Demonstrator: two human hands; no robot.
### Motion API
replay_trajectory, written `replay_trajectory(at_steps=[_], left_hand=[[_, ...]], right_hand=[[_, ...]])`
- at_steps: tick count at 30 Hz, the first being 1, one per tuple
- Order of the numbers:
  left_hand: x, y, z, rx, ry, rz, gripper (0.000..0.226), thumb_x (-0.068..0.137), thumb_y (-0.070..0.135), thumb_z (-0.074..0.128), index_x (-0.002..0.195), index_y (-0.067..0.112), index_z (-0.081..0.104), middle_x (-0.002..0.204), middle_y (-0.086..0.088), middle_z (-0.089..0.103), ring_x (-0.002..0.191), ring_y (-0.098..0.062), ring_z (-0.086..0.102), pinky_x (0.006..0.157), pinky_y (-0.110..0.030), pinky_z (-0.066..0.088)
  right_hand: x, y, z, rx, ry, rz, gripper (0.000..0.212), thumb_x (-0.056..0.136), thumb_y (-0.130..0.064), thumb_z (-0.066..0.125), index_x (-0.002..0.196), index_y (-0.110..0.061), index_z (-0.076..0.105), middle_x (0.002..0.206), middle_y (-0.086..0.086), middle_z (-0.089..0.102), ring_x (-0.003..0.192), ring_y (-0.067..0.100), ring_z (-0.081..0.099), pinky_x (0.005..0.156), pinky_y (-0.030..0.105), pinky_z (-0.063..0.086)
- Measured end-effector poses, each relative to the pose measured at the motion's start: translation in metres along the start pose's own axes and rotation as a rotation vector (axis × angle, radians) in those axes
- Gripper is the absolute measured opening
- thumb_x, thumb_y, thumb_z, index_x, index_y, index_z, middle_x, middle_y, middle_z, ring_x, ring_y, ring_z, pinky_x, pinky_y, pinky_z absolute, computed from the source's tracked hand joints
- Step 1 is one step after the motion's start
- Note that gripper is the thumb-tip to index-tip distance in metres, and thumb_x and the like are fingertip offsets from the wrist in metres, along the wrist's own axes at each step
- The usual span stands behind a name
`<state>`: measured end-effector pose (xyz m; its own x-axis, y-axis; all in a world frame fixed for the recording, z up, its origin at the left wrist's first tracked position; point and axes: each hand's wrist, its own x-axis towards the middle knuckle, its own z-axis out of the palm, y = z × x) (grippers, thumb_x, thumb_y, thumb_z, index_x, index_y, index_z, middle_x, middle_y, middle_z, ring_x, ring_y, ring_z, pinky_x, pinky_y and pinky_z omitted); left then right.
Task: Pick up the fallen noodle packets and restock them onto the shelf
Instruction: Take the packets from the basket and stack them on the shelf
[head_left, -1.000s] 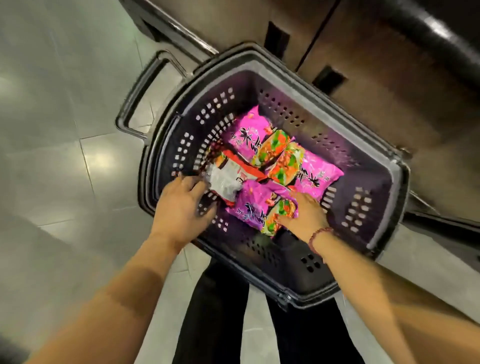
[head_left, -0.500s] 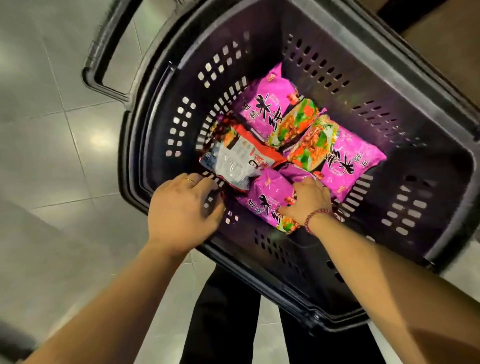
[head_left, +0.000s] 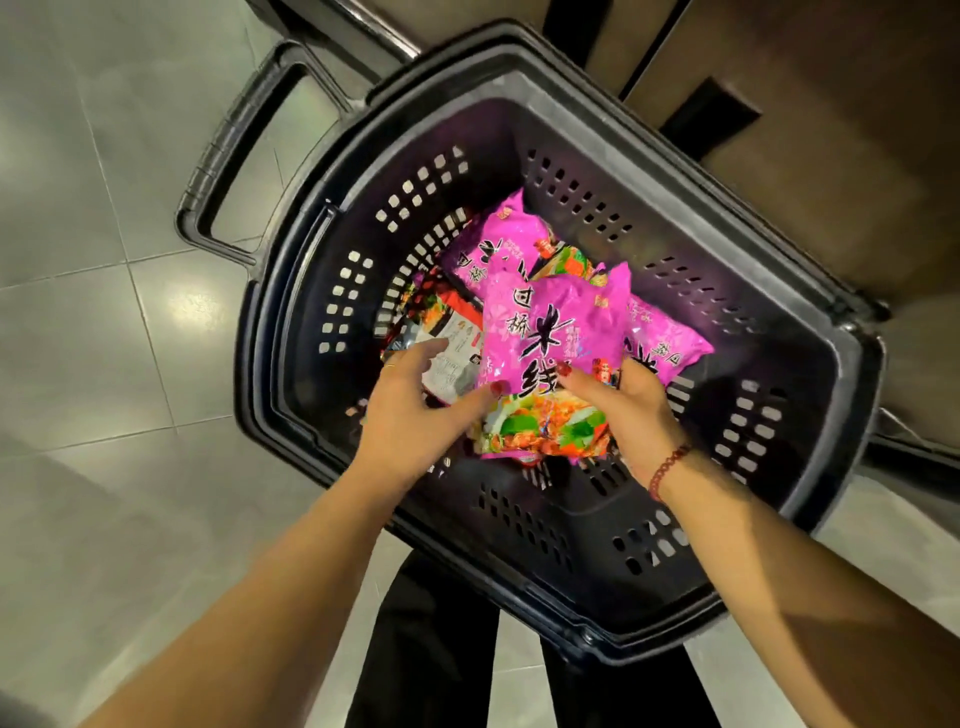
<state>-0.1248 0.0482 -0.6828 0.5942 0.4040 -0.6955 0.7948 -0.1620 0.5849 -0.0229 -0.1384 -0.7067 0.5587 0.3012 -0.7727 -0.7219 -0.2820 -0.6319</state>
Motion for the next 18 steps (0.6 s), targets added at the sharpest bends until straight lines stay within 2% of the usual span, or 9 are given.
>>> replay_trajectory(at_steps=[2, 3, 5, 7, 9, 13, 16, 17, 18], left_hand=[[0.005, 0.017, 0.011, -0.279, -0.093, -0.104, 0.084, 0.060, 0.047, 0.082, 0.133, 0.023, 0.049, 0.128, 0.005, 0.057, 0.112, -0.014, 0.060, 0.088, -0.032, 0.053], [0.007, 0.022, 0.015, -0.397, -0.126, -0.117, 0.074, 0.063, 0.037, 0.087, 0.127, 0.022, 0.053, 0.119, 0.003, 0.064, 0.103, -0.016, 0.066, 0.081, -0.029, 0.056], [0.012, 0.028, 0.022, -0.554, -0.151, -0.114, 0.045, 0.074, 0.017, 0.081, 0.114, 0.020, 0.060, 0.101, 0.001, 0.073, 0.088, -0.016, 0.072, 0.068, -0.021, 0.056], [0.018, 0.026, 0.025, -0.587, -0.132, -0.107, 0.031, 0.079, 0.013, 0.076, 0.106, 0.020, 0.063, 0.093, 0.002, 0.075, 0.083, -0.014, 0.073, 0.065, -0.021, 0.055], [0.026, 0.017, 0.028, -0.571, -0.094, -0.131, 0.025, 0.081, 0.013, 0.075, 0.102, 0.021, 0.063, 0.085, 0.008, 0.076, 0.079, -0.011, 0.073, 0.064, -0.020, 0.055], [0.043, 0.000, 0.032, -0.511, -0.005, -0.162, 0.028, 0.080, 0.016, 0.077, 0.103, 0.022, 0.062, 0.089, 0.005, 0.074, 0.080, -0.010, 0.073, 0.063, -0.020, 0.055], [0.052, -0.008, 0.036, -0.539, 0.037, -0.190, 0.033, 0.079, 0.019, 0.078, 0.108, 0.018, 0.060, 0.094, 0.002, 0.073, 0.081, -0.013, 0.073, 0.065, -0.023, 0.058], [0.054, -0.011, 0.037, -0.547, 0.042, -0.196, 0.036, 0.080, 0.020, 0.077, 0.111, 0.016, 0.060, 0.095, 0.001, 0.073, 0.082, -0.013, 0.073, 0.067, -0.025, 0.059], [0.056, -0.013, 0.040, -0.555, 0.043, -0.193, 0.038, 0.080, 0.020, 0.077, 0.113, 0.015, 0.059, 0.097, 0.000, 0.074, 0.084, -0.015, 0.073, 0.069, -0.026, 0.059]], right_hand=[[0.001, -0.008, 0.007, 0.083, -0.040, 0.025, 0.028, 0.074, -0.016, 0.074, 0.101, -0.011, 0.069, 0.092, 0.001, 0.075, 0.088, 0.017, 0.071, 0.076, 0.029, 0.056], [0.004, -0.009, 0.010, 0.094, -0.055, 0.042, 0.027, 0.075, -0.015, 0.073, 0.101, -0.010, 0.069, 0.090, 0.002, 0.075, 0.086, 0.018, 0.071, 0.077, 0.031, 0.057], [0.010, -0.009, 0.015, 0.102, -0.077, 0.074, 0.016, 0.082, -0.010, 0.068, 0.098, -0.011, 0.069, 0.084, 0.001, 0.074, 0.080, 0.016, 0.071, 0.075, 0.030, 0.058], [0.017, -0.007, 0.015, 0.117, -0.066, 0.097, 0.009, 0.085, -0.015, 0.067, 0.094, -0.014, 0.071, 0.085, 0.001, 0.073, 0.082, 0.018, 0.069, 0.079, 0.033, 0.056], [0.028, 0.001, 0.009, 0.142, 0.015, 0.120, 0.014, 0.086, -0.025, 0.068, 0.096, -0.015, 0.071, 0.089, 0.003, 0.071, 0.087, 0.019, 0.066, 0.082, 0.036, 0.053], [0.052, 0.024, -0.016, 0.403, 0.336, 0.339, 0.036, 0.089, -0.024, 0.067, 0.117, -0.003, 0.060, 0.099, 0.013, 0.064, 0.085, 0.019, 0.066, 0.067, 0.021, 0.057], [0.063, 0.042, -0.031, 0.621, 0.453, 0.511, 0.034, 0.089, -0.028, 0.067, 0.116, -0.009, 0.057, 0.120, 0.014, 0.059, 0.103, 0.022, 0.064, 0.092, 0.031, 0.054], [0.067, 0.046, -0.032, 0.646, 0.463, 0.529, 0.037, 0.089, -0.029, 0.067, 0.120, -0.010, 0.057, 0.124, 0.016, 0.058, 0.102, 0.023, 0.064, 0.091, 0.032, 0.054], [0.071, 0.049, -0.034, 0.689, 0.474, 0.524, 0.039, 0.088, -0.029, 0.068, 0.120, -0.010, 0.057, 0.123, 0.018, 0.057, 0.098, 0.025, 0.065, 0.084, 0.032, 0.057]])
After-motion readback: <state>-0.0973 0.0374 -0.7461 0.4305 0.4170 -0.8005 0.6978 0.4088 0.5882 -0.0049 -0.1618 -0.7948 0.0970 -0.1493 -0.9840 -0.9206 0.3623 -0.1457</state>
